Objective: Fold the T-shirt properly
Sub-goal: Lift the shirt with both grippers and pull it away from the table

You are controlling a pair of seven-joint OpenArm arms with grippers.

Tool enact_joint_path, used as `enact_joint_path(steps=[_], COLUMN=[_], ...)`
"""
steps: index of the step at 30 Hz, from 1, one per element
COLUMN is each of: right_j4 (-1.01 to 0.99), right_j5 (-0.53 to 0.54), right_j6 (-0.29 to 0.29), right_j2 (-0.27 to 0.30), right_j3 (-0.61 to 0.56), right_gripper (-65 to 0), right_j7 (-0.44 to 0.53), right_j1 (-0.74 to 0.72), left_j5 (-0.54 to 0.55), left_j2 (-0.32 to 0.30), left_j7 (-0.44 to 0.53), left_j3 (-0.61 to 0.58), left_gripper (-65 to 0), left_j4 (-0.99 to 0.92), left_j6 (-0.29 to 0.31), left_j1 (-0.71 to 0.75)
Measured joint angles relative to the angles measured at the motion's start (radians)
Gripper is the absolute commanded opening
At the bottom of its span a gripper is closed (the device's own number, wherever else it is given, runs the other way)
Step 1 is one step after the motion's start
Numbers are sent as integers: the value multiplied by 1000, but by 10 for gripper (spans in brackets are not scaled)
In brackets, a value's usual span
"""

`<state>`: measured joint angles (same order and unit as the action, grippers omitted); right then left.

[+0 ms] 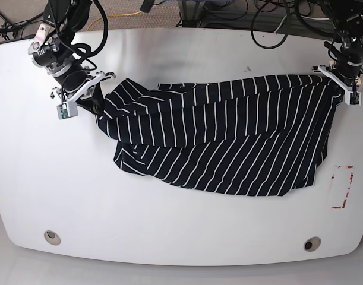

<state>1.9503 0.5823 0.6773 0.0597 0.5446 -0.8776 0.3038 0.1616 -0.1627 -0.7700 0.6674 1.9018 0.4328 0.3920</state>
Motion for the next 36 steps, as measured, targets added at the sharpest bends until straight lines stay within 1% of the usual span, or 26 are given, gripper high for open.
enact_joint_path(steps=[2, 4, 6, 8, 9, 11, 14, 16, 18, 22, 24, 27, 30, 33, 36], right_j4=[-2, -2, -2, -2, -2, -2, -8, -35, -71, -197, -259, -331, -394, -433, -462], right_j5=[48, 101, 169, 269, 313, 381, 532, 611, 645, 630, 626, 638, 628, 630, 623], right_j6=[0, 0, 0, 3, 3, 0, 1, -1, -5, -12, -15, -14, -16, -18, -15], right_j2=[2, 2, 2, 1, 2, 4, -1, -1, 2, 6, 22, 50, 69, 80, 74], right_j3=[0, 0, 0, 27, 46, 81, 147, 191, 219, 234, 226, 195, 180, 144, 108], right_gripper=[-596, -504, -392, -285, -247, -203, -198, -197, -195, -190, -190, -190, -190, -195, -198], right_j7=[-6, -15, -28, -54, -70, -114, -196, -219, -234, -246, -251, -237, -236, -231, -232], right_j1=[34, 68, 102, 138, 154, 174, 193, 190, 189, 170, 145, 108, 58, 43, 27], left_j5=[1, -2, -2, -2, -3, -3, -2, -3, -2, -3, -2, -3, -3, -3, -2], left_j2=[-1, -2, -2, -2, -3, -5, -4, -4, -4, -1, 2, 0, 2, 1, 1], left_j7=[5, 6, 7, 7, 7, 7, 8, 7, 7, 7, 7, 8, 7, 7, 7], left_j3=[22, 37, 52, 71, 75, 74, 74, 74, 74, 71, 69, 69, 69, 69, 69], left_gripper=[-650, -650, -650, -650, -650, -650, -650, -650, -650, -650, -650, -650, -650, -650, -650], left_j4=[0, 0, 0, 0, 0, 0, 0, 0, 0, 0, 0, 0, 0, 0, 0], left_j6=[20, 36, 45, 56, 61, 63, 66, 66, 66, 66, 66, 66, 66, 66, 66], left_j1=[8, 17, 24, 28, 29, 29, 26, 27, 29, 40, 40, 40, 40, 40, 40])
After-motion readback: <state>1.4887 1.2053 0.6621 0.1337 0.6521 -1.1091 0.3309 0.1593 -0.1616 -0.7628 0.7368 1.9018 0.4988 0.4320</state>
